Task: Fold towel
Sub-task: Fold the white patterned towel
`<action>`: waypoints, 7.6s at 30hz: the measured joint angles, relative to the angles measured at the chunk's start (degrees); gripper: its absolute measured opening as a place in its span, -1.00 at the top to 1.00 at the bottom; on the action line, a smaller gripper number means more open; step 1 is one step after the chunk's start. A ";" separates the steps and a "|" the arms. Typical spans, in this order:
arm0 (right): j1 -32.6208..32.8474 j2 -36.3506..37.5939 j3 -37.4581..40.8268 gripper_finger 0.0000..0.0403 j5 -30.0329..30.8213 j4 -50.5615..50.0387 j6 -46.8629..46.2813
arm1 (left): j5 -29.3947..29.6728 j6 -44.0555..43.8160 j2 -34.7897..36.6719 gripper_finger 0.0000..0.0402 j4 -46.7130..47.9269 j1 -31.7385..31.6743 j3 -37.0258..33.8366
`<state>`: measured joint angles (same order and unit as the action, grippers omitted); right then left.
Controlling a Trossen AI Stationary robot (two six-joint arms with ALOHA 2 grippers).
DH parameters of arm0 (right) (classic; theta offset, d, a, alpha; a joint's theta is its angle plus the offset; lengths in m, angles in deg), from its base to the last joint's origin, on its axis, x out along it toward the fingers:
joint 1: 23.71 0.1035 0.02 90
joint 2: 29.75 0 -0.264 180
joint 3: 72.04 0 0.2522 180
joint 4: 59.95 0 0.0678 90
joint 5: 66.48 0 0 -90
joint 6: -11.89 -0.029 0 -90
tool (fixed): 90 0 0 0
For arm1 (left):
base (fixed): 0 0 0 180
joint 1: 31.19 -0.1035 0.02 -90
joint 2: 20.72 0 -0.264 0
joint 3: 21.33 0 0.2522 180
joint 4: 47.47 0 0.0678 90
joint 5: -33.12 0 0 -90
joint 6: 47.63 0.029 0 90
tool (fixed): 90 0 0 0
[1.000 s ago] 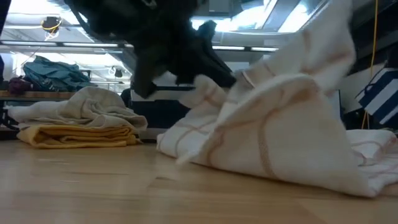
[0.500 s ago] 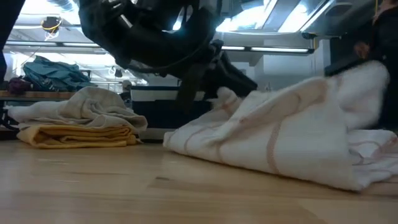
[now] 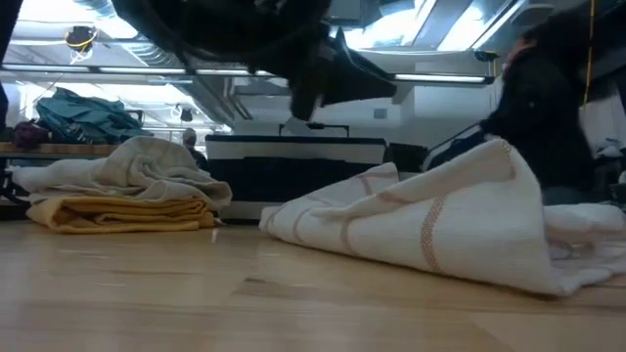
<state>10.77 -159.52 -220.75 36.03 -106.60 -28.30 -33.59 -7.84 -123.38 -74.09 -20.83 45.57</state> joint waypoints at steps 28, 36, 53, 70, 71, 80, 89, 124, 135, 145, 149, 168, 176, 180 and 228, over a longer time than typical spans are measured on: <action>-1.63 -0.69 0.07 0.93 2.14 -17.87 -12.63 | -13.97 -21.00 3.79 0.58 54.75 14.07 0.00; -4.64 -0.72 0.07 0.45 -2.24 -18.55 -14.16 | -13.97 -22.43 3.81 0.60 54.84 14.66 0.00; -6.78 -0.79 7.79 0.16 -7.73 -37.06 -24.01 | -13.98 -26.70 3.81 0.69 59.13 15.53 0.00; -6.75 -0.74 21.64 0.16 -8.33 -30.18 -26.27 | -14.16 -27.88 3.81 0.69 59.02 15.58 -0.04; -6.75 -0.74 21.99 0.16 -7.52 -30.09 -26.71 | -14.16 -27.98 3.81 0.69 59.01 15.58 -0.04; -6.75 -0.74 23.47 0.16 -4.75 -30.16 -27.21 | -14.16 -28.05 3.81 0.69 58.99 15.58 -0.04; -7.13 -0.74 23.45 0.16 -1.57 -30.63 -27.28 | -14.14 -28.95 3.81 0.69 58.95 15.58 -0.04; -7.17 -4.37 22.69 0.16 -8.17 -29.66 -32.27 | -14.12 -29.53 3.81 0.69 58.50 15.51 -0.04; -7.95 -4.37 22.69 0.16 -10.52 -30.15 -37.97 | -14.12 -29.54 3.81 0.69 58.31 15.47 -0.04; -9.13 -4.37 22.67 0.23 -13.64 -29.73 -38.64 | -14.13 -29.55 3.81 0.69 58.23 15.47 -0.04; -9.40 -4.37 22.12 0.44 -13.73 -29.85 -37.69 | -14.14 -29.32 3.81 0.69 57.93 15.49 -0.04; -9.75 -3.82 18.98 0.98 -16.20 -40.90 -39.00 | -14.14 -29.40 3.81 0.69 57.70 15.47 -0.04; -9.70 -3.27 12.27 0.99 -12.76 -56.77 -39.61 | -14.14 -29.56 3.81 0.69 57.71 15.49 -0.04; -9.75 -3.13 12.85 0.97 -11.09 -57.09 -38.72 | -14.15 -29.67 3.81 0.69 57.75 15.53 -0.04; -6.65 -3.63 14.82 0.51 -20.94 -57.15 -52.79 | -14.14 -19.01 -3.05 0.69 34.89 3.29 0.02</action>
<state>4.12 -163.15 -205.93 15.09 -163.76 -81.09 -47.73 -26.85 -126.43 -39.20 -17.54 45.59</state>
